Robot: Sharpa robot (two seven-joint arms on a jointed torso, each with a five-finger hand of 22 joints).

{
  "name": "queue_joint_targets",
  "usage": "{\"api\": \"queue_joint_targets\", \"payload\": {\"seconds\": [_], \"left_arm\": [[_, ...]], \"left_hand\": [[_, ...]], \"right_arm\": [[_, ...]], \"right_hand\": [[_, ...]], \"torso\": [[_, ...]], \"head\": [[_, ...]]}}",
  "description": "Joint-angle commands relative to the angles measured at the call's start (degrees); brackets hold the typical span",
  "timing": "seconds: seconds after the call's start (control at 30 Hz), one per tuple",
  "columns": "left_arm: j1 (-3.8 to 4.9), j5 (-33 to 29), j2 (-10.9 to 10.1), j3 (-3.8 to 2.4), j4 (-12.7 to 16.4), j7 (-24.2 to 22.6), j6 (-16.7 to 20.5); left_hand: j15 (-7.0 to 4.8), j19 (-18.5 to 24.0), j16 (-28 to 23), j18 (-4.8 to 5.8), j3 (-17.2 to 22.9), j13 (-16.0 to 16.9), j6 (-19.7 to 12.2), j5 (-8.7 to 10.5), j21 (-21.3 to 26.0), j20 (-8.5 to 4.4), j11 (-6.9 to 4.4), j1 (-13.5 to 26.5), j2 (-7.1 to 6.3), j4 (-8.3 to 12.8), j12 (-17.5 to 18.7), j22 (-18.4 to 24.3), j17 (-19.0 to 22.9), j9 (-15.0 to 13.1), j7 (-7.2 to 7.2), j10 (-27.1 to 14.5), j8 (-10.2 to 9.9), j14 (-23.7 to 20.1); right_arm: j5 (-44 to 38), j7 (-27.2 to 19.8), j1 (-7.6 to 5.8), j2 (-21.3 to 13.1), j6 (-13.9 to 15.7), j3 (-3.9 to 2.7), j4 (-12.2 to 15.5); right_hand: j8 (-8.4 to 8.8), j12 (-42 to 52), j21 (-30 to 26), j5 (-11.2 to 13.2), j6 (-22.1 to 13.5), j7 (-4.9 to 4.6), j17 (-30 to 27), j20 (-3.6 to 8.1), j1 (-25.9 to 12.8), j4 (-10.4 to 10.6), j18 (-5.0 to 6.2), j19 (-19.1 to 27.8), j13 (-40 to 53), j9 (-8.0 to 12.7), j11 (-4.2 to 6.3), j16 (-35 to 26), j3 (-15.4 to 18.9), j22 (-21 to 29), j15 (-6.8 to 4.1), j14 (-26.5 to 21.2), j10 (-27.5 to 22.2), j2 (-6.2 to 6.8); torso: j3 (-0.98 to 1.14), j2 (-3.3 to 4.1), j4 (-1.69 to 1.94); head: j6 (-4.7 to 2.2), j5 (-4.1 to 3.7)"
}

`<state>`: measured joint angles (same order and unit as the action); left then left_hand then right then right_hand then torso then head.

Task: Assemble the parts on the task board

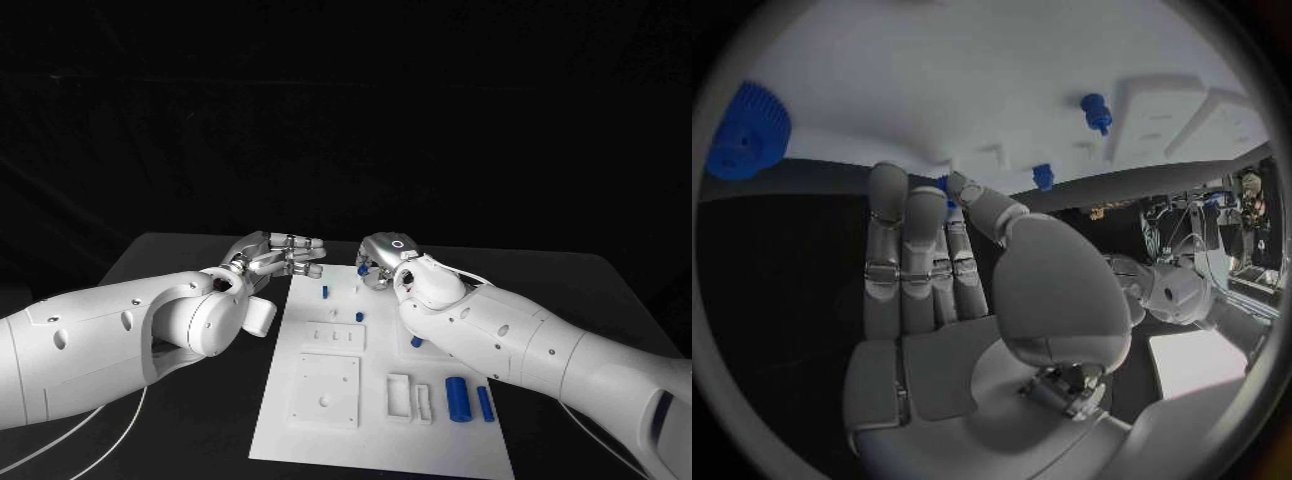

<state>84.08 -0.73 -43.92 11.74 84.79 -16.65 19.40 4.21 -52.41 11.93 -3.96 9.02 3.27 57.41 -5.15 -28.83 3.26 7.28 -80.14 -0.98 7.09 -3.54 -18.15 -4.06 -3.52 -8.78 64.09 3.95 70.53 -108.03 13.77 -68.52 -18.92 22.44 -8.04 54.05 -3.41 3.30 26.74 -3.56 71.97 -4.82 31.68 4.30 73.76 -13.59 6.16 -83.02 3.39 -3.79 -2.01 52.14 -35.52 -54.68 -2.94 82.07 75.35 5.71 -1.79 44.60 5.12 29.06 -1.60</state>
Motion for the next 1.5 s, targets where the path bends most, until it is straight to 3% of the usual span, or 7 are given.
{"api": "queue_joint_targets", "payload": {"seconds": [0.03, 0.67, 0.83, 0.9, 1.07, 1.23, 1.5], "left_arm": [[0.20, 0.2, 0.1, -0.07, 0.1, -0.3, -0.8], [0.22, 0.2, 0.0, -0.07, 0.1, -0.3, -0.8], [0.25, 0.2, 0.0, -0.07, 0.1, -0.2, -0.8], [0.27, 0.2, 0.0, -0.07, 0.1, -0.2, -0.8], [0.30, 0.2, 0.0, -0.07, 0.2, -0.2, -0.7], [0.32, 0.2, 0.0, -0.07, 0.1, -0.2, -0.7], [0.34, 0.2, -0.2, -0.07, 0.2, -0.2, -0.7]], "left_hand": [[0.02, 0.3, 0.3, -0.13, -0.4, 0.1, -0.4, 0.28, -0.3, -0.12, -0.08, -0.2, 0.21, 0.0, 0.2, 0.0, 0.1, -0.1, -0.08, -0.3, -0.2, -0.1], [0.02, 0.3, 0.3, -0.13, -0.4, 0.1, -0.4, 0.28, -0.3, -0.12, -0.08, -0.2, 0.21, 0.0, 0.2, 0.0, 0.1, -0.1, -0.08, -0.3, -0.2, -0.1], [0.02, 0.3, 0.3, -0.13, -0.4, 0.1, -0.4, 0.28, -0.3, -0.12, -0.08, -0.2, 0.21, 0.0, 0.2, 0.0, 0.1, -0.1, -0.08, -0.3, -0.2, -0.1], [0.02, 0.3, 0.3, -0.13, -0.4, 0.1, -0.4, 0.28, -0.3, -0.12, -0.08, -0.2, 0.21, 0.0, 0.2, 0.0, 0.1, -0.1, -0.08, -0.3, -0.2, -0.1], [0.04, 0.5, 0.2, -0.14, -0.4, 0.1, -0.5, 0.26, -0.6, -0.11, -0.04, -0.3, 0.20, 0.1, 0.2, 0.1, 0.1, -0.1, -0.10, -0.5, -0.2, -0.1], [0.04, 0.5, 0.2, -0.14, -0.4, 0.1, -0.5, 0.26, -0.6, -0.11, -0.04, -0.3, 0.20, 0.1, 0.2, 0.1, 0.1, -0.1, -0.10, -0.5, -0.2, -0.1], [0.05, 0.5, 0.2, -0.16, -0.5, 0.1, -0.6, 0.27, -0.6, -0.10, 0.00, -0.3, 0.15, 0.1, 0.2, 0.1, 0.1, -0.1, -0.13, -0.6, -0.2, -0.1]], "right_arm": [[-0.2, -0.6, 0.38, 0.0, -1.8, 0.24, 0.3], [-0.3, -0.3, 0.39, -0.2, -2.5, 0.27, 0.5], [0.6, -0.4, 0.39, 0.0, -2.4, 0.28, -0.2], [1.2, -0.6, 0.39, 0.1, -2.3, 0.30, -0.5], [2.1, -1.1, 0.39, 0.2, -1.7, 0.37, -1.0], [2.7, -1.5, 0.38, 0.2, -0.9, 0.44, -1.1], [3.4, -1.9, 0.38, -0.8, 0.6, 0.47, 0.3]], "right_hand": [[-0.23, 0.0, -0.3, -0.4, 0.4, 0.03, -0.1, 0.08, 0.0, 0.1, 1.17, -0.3, 0.1, -0.1, 0.02, -0.2, -0.1, 0.0, -0.15, 0.1, 0.4, -0.37], [-0.18, 0.0, -0.9, -0.5, 0.1, -0.06, -0.1, 0.04, -0.1, 0.0, 1.14, -0.4, 0.1, 0.0, -0.07, -0.3, -0.1, -0.7, -0.07, 0.0, 0.1, -0.35], [-0.11, 0.0, -1.5, -1.8, -3.6, -1.08, -0.3, -0.99, -0.8, 0.6, 1.05, -0.3, 0.0, 0.2, -1.44, -0.5, 0.3, -0.7, 1.25, 0.1, -4.3, 0.66], [-0.15, 0.0, -2.1, -3.3, -6.1, -1.65, -0.6, -1.54, -1.4, 1.2, 1.50, -0.3, 0.0, 0.2, -2.31, -0.8, 1.0, -0.4, 1.79, 0.0, -7.2, 1.98], [-0.14, 0.1, -4.0, -3.3, -9.4, -1.98, -1.4, -2.51, -0.7, 2.4, 2.60, -0.8, -0.1, 0.3, -3.67, -1.7, 4.4, 1.0, 2.64, -0.1, -13.2, 3.97], [-0.12, 0.0, -6.4, -3.6, -10.7, -1.95, -2.1, -3.09, 1.9, 3.9, 3.18, -2.1, -0.1, 0.3, -4.19, -2.0, 9.9, 2.7, 2.99, -0.1, -15.2, 3.85], [-0.11, 0.0, -6.9, -4.3, -10.9, -2.03, -2.3, -3.08, 2.1, 4.4, 3.27, -2.4, -0.1, 0.3, -4.24, -1.9, 10.6, 2.9, 2.96, -0.1, -15.3, 4.13]], "torso": [[0.03, 0.02, -0.02], [-0.09, 0.09, -0.01], [-0.12, 0.15, 0.12], [-0.14, 0.19, 0.18], [-0.16, 0.26, 0.35], [-0.18, 0.30, 0.45], [-0.20, 0.37, 0.54]], "head": [[-0.03, 0.02], [-0.07, 0.03], [-0.23, -0.11], [-0.28, -0.16], [-0.34, -0.29], [-0.37, -0.40], [-0.38, -0.54]]}}
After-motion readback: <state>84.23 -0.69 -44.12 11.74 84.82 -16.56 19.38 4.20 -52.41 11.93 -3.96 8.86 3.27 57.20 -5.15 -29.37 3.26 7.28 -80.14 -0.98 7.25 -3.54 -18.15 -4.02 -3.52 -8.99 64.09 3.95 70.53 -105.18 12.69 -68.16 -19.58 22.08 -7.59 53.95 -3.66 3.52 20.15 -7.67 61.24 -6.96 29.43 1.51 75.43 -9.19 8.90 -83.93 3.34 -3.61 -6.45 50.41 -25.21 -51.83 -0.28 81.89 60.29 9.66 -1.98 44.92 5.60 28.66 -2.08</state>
